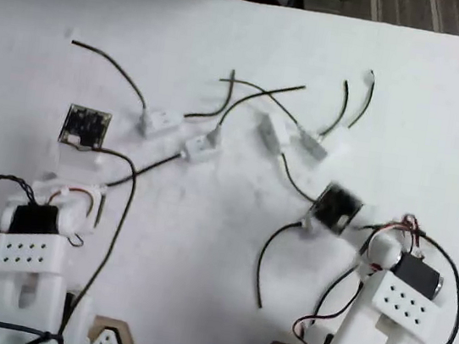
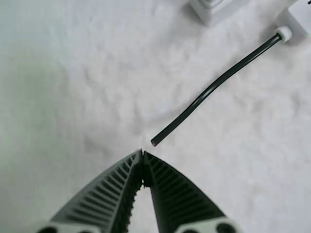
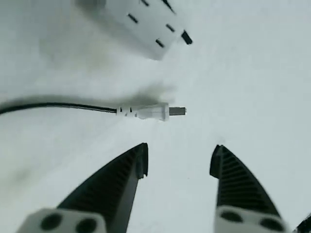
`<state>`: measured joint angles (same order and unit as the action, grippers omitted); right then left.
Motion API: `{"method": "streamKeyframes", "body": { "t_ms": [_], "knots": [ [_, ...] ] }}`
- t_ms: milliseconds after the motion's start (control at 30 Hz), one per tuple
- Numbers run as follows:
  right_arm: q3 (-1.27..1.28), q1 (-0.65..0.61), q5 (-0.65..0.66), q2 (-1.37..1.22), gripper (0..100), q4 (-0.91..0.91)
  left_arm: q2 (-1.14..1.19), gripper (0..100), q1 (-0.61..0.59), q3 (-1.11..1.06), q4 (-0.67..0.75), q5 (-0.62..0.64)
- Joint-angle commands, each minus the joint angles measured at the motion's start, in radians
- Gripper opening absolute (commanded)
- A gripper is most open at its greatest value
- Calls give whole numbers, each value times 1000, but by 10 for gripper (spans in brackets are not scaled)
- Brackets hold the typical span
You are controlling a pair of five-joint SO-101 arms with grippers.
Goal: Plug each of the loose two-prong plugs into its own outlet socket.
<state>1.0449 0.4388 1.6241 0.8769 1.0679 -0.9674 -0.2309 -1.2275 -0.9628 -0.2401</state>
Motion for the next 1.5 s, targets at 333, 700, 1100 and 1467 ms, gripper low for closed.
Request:
{"method": "streamKeyframes", "body": {
  "t_ms": [333, 700, 1100, 1467],
  "knots": [
    [46, -31, 368, 8, 246, -19, -18, 27, -8, 5, 14, 2],
    [9, -54, 428, -110, 244, -18, -18, 27, -8, -3, 15, 2],
    [-100, -58, 431, -275, 245, -18, -18, 27, -8, -5, 15, 2],
    [-114, -27, 433, -401, 246, 28, -18, 27, -8, -6, 35, 2]
  ]
}}
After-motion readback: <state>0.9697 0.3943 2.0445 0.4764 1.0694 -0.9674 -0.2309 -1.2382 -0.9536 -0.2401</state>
